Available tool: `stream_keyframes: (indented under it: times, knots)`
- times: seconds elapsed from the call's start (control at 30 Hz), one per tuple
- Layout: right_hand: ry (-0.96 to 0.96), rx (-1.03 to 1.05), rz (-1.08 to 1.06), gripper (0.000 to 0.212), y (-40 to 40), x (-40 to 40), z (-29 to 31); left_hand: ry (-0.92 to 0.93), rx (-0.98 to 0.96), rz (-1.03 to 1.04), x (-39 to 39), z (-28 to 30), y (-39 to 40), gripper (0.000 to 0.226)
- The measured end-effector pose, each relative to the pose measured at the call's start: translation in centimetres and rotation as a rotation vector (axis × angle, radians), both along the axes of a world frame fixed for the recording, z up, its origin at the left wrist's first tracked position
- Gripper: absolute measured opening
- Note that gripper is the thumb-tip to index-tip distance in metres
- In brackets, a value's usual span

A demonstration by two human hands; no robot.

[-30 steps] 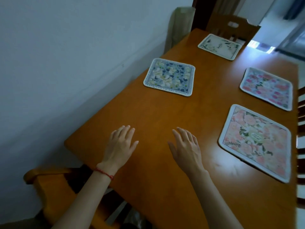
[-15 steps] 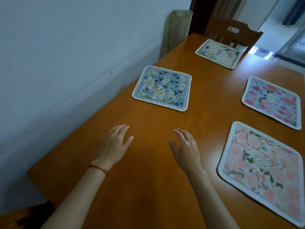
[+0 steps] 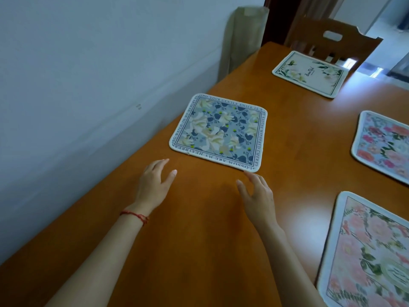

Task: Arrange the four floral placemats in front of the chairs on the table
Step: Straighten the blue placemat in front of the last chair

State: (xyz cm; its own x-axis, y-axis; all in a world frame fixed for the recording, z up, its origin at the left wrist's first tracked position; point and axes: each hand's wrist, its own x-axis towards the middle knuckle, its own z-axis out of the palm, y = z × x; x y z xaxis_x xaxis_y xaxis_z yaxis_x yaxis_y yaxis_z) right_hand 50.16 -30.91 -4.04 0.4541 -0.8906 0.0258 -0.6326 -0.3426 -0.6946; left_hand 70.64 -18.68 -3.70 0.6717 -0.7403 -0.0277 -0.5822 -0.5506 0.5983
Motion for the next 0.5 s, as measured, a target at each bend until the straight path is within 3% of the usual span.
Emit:
stream_keyframes:
  times: [0.5]
  knots:
    - [-0.171,0.124,-0.271,0.044,-6.9,1.6,-3.7,0.034,0.026,0.131,5.2,-2.9,-7.1,0.052]
